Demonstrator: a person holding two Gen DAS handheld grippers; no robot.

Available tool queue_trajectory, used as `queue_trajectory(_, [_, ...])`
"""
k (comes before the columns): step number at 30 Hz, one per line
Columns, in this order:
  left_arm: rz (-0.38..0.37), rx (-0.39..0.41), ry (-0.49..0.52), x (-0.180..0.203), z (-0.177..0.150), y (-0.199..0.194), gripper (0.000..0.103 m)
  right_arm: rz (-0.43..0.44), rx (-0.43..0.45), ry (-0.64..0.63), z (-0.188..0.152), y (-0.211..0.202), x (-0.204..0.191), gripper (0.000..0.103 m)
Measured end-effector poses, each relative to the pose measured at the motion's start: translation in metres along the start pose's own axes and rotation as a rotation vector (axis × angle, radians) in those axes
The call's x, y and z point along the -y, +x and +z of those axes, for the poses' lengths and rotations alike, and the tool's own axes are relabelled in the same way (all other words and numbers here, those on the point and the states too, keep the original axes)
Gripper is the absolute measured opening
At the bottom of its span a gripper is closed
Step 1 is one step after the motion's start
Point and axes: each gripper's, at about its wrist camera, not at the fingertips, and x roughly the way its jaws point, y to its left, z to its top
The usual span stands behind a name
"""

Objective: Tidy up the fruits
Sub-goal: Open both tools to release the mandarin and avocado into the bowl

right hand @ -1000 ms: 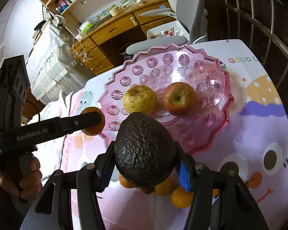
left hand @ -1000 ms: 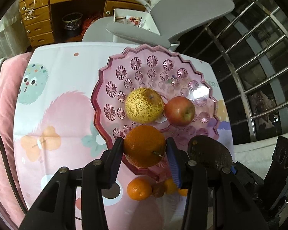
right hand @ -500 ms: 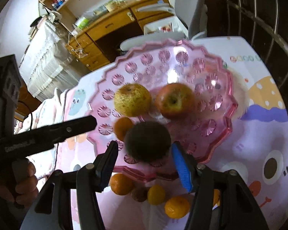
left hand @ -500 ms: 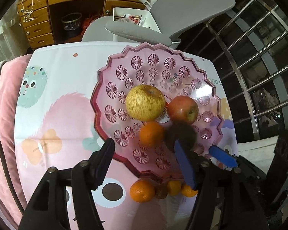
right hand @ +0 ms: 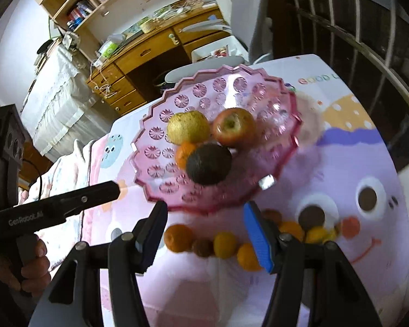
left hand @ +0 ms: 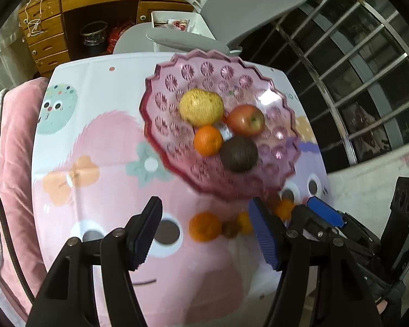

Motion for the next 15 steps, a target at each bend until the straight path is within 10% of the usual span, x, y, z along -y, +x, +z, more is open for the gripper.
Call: queue_trajectory(15, [0.002,-0.042,0.095,-0.005,-0.085,-0.040,0.064,-0.107,0.052,0.091,-0.101,-0.050,-0.006,0.059])
